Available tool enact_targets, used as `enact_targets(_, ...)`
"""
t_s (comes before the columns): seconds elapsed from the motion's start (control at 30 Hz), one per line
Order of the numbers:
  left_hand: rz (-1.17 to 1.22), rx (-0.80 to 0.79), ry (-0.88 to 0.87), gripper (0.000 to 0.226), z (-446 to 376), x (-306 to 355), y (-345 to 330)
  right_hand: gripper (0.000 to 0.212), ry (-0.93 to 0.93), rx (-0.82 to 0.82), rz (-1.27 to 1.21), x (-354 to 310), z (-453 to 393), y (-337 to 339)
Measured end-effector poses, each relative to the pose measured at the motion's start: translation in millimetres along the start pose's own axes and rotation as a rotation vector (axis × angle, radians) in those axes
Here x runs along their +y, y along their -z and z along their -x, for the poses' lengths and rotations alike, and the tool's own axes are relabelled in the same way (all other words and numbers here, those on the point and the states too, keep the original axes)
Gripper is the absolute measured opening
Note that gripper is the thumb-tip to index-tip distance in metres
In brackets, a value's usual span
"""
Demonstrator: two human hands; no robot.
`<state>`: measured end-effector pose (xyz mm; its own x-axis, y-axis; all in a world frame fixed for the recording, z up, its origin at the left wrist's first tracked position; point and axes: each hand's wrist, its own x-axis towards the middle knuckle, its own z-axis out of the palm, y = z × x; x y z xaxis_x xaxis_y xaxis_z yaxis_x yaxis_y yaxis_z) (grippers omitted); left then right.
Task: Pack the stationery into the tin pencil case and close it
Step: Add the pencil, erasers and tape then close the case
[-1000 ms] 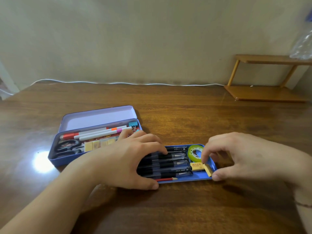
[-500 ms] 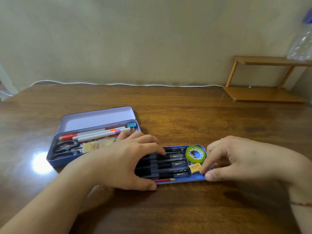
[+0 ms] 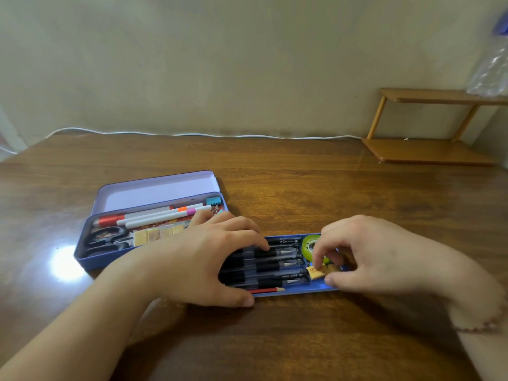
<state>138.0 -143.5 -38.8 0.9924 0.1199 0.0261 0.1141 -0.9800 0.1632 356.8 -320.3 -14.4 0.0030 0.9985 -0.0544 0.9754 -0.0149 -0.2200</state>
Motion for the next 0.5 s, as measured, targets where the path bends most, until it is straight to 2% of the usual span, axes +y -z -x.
enact_targets(0.13, 0.007, -0.006, 0.004, 0.071, 0.3, 0.6, 1.0, 0.012, -0.029, 0.053, 0.017, -5.1, -4.0, -5.6)
enact_targets(0.3, 0.008, -0.017, 0.008, 0.071, 0.3, -0.4, 1.3, 0.031, -0.081, 0.054, -0.021, -3.2, -5.5, -5.0)
enact_targets(0.4, 0.006, -0.006, 0.008, 0.071, 0.4, -0.2, 0.5, 0.031, -0.076, 0.022, -0.085, 0.0, -3.3, -1.1)
enact_targets(0.5, 0.003, -0.004, 0.006, 0.072, 0.3, -0.2, 0.6, 0.016, -0.197, 0.200, -0.223, 33.0, 2.4, 14.1)
